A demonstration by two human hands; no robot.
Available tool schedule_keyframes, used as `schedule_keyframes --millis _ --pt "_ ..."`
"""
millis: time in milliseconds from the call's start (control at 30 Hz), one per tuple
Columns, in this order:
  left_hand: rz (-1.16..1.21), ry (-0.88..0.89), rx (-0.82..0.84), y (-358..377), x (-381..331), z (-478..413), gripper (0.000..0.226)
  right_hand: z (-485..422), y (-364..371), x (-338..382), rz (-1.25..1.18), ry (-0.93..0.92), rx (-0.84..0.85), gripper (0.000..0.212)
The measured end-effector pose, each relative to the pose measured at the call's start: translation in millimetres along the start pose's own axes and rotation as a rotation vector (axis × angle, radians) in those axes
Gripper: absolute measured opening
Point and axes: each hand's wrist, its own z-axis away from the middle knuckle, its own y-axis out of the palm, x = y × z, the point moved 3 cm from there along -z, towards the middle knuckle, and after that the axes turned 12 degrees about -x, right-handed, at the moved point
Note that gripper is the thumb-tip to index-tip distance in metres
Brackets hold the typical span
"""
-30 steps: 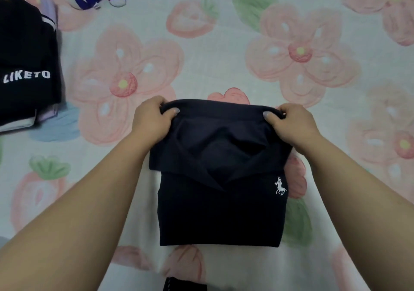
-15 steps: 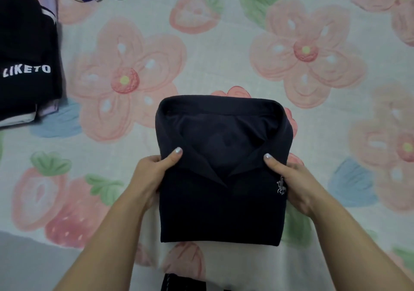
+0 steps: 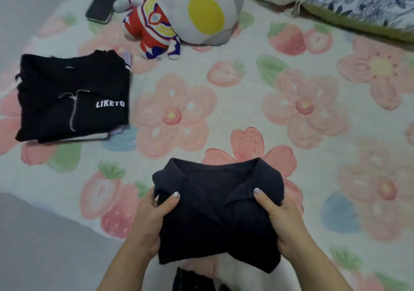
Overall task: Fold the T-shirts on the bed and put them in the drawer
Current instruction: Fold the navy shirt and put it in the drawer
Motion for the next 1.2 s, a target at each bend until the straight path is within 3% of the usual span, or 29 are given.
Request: schedule_keyframes --millis 133,400,700,1000,1200 --pt "-0.036 0.063 -0.045 -25.3 -41.7 23.2 0.024 40.9 23.7 27.9 0.019 -0.031 0.010 0.026" --pt "0.034 0.193 -0.097 -73.4 -134.1 59.1 0.029 116.7 74.8 84.8 0.057 -0.189 0.107 0.020" --pt "0.063 0.203 -0.276 -132.2 -129.9 86.6 0.029 132.6 122.6 64.2 0.111 -0.201 0.277 0.023" --pt "0.111 0.267 -0.329 -202.1 -175.4 13.0 0.032 137.3 242.8 70.7 0.187 -0.262 0.296 0.025" --pt "0.055 0.382 -0.217 -231.2 -264.2 -55.8 0.038 150.4 334.2 107.3 0.138 -0.326 0.209 0.028"
